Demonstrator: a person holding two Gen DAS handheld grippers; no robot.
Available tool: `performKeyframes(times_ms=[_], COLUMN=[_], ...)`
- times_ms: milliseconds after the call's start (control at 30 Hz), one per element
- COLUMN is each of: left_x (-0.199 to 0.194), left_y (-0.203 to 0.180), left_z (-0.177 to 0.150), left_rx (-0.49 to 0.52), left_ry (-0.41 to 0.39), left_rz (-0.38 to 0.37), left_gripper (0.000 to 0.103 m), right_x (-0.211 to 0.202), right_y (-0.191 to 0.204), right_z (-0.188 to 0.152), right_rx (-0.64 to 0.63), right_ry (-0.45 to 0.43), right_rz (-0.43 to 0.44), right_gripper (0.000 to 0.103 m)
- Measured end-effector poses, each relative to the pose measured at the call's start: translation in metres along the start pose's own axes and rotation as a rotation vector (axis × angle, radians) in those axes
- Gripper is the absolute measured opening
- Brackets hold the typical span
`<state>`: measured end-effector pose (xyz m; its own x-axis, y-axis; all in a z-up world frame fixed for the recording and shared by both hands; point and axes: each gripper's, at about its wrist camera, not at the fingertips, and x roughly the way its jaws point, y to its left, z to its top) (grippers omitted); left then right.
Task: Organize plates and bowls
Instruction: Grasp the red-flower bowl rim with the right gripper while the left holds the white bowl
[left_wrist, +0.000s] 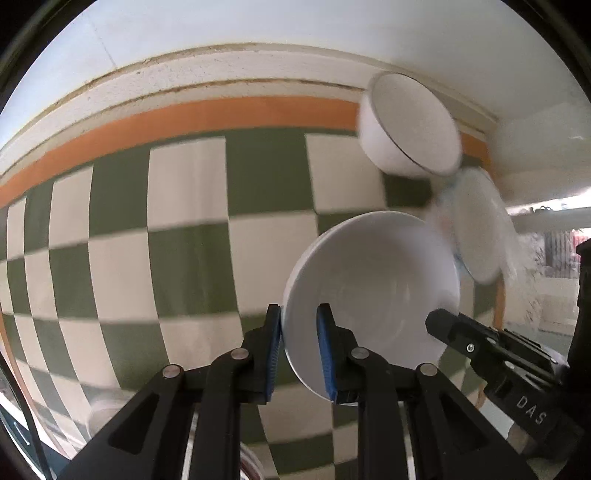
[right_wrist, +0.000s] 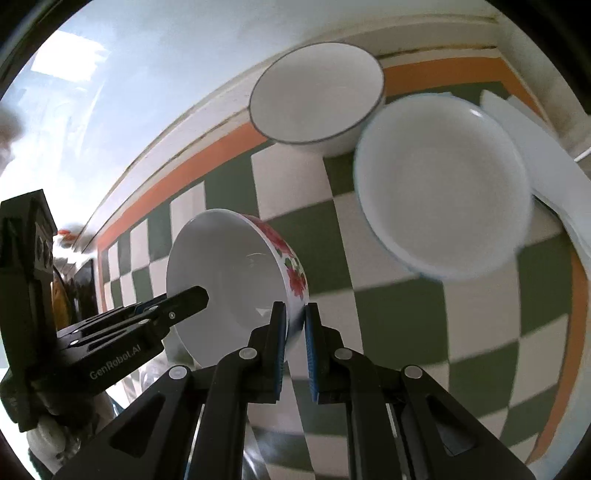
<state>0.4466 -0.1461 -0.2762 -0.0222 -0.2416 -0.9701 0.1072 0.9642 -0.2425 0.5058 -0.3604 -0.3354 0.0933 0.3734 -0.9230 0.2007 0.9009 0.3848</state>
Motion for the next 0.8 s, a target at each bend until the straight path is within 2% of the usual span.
performKeyframes(times_ms=[167, 333, 567, 800], left_x=[-0.013, -0.010, 0.020, 0.046], left_y=[-0.020, -0.029, -0.035, -0.044], left_z=[-0.054, -0.089, -0.113, -0.123], left_rx=[0.040, 0.072, 0.087, 0.101], left_ry=[0.000, 0.033, 0.104, 0.143], left_rz=[-0.014, -0.011, 0.007, 0.039], left_gripper=[0.017, 0.017, 0.017, 0.017], right_x=[-0.025, -0.033, -0.019, 0.001], right_y=[-0.011, -0.026, -0.050, -0.061], right_z=[-0.046, -0.094, -0.130, -0.140], right_rx=[-0.020, -0.028, -0.001, -0.002], right_ry=[0.008, 0.034, 0.070, 0.095], right_rz=[-0.007, -0.020, -0.024, -0.044], right_gripper=[0.012, 0.012, 0.012, 0.012])
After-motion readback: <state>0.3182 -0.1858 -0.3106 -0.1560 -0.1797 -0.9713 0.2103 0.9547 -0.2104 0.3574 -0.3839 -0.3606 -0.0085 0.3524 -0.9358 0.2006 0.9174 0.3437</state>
